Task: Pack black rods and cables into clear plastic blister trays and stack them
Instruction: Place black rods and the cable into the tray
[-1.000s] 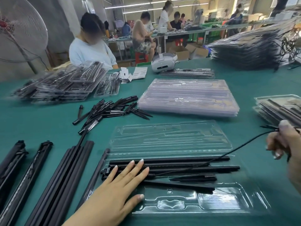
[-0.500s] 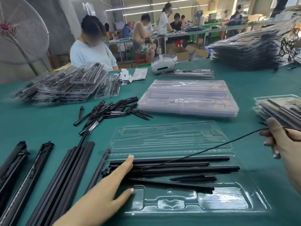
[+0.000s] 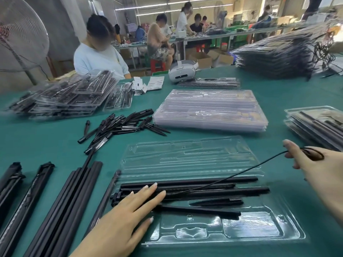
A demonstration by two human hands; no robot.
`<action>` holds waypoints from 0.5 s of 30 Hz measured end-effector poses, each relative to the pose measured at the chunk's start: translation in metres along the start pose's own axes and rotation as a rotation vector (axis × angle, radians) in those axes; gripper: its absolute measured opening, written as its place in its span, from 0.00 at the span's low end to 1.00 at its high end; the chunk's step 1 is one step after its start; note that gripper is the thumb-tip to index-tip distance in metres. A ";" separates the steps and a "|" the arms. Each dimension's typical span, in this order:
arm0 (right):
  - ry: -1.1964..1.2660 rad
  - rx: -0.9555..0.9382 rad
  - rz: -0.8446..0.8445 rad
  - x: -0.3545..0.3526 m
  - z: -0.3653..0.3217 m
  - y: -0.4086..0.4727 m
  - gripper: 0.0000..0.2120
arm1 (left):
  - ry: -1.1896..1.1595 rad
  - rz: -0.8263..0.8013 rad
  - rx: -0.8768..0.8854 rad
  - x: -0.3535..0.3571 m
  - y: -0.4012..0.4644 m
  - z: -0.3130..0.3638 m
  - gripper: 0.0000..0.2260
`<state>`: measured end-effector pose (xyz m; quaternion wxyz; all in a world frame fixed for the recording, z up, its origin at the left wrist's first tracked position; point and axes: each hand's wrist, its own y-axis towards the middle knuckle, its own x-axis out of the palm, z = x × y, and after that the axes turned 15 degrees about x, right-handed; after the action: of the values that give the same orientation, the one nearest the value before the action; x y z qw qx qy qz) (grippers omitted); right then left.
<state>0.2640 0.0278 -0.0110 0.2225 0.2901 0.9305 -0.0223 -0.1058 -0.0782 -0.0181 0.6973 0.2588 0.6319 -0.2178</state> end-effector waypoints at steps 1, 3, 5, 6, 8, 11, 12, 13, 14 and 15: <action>-0.005 -0.009 -0.003 0.000 0.001 0.000 0.22 | 0.073 -0.003 0.010 -0.001 0.002 0.001 0.22; 0.003 -0.010 -0.010 -0.002 0.002 0.000 0.21 | 0.148 0.007 0.058 0.001 0.001 0.000 0.19; 0.033 0.000 -0.027 -0.006 0.001 -0.001 0.23 | 0.161 -0.027 0.080 0.000 0.000 0.000 0.30; 0.045 0.003 -0.039 -0.007 0.000 -0.002 0.22 | 0.174 -0.029 0.086 0.002 0.000 -0.001 0.34; 0.061 0.010 -0.067 -0.009 -0.002 -0.004 0.20 | 0.160 -0.017 0.094 0.003 -0.001 0.000 0.36; 0.047 0.000 -0.124 -0.010 -0.003 -0.006 0.20 | 0.160 0.007 0.115 0.004 0.002 0.003 0.34; 0.039 -0.008 -0.147 -0.010 -0.004 -0.006 0.20 | 0.159 0.022 0.125 0.005 0.003 0.004 0.33; 0.035 -0.016 -0.168 -0.010 -0.005 -0.007 0.20 | 0.156 0.027 0.138 0.004 0.004 0.005 0.32; 0.035 -0.023 -0.185 -0.010 -0.005 -0.007 0.19 | 0.159 0.022 0.149 0.005 0.005 0.006 0.32; 0.036 -0.032 -0.199 -0.011 -0.006 -0.007 0.18 | 0.168 0.006 0.153 0.004 0.006 0.007 0.32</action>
<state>0.2655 0.0171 -0.0016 0.2071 0.1929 0.9588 -0.0245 -0.0967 -0.0779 -0.0212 0.6208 0.3305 0.6687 -0.2411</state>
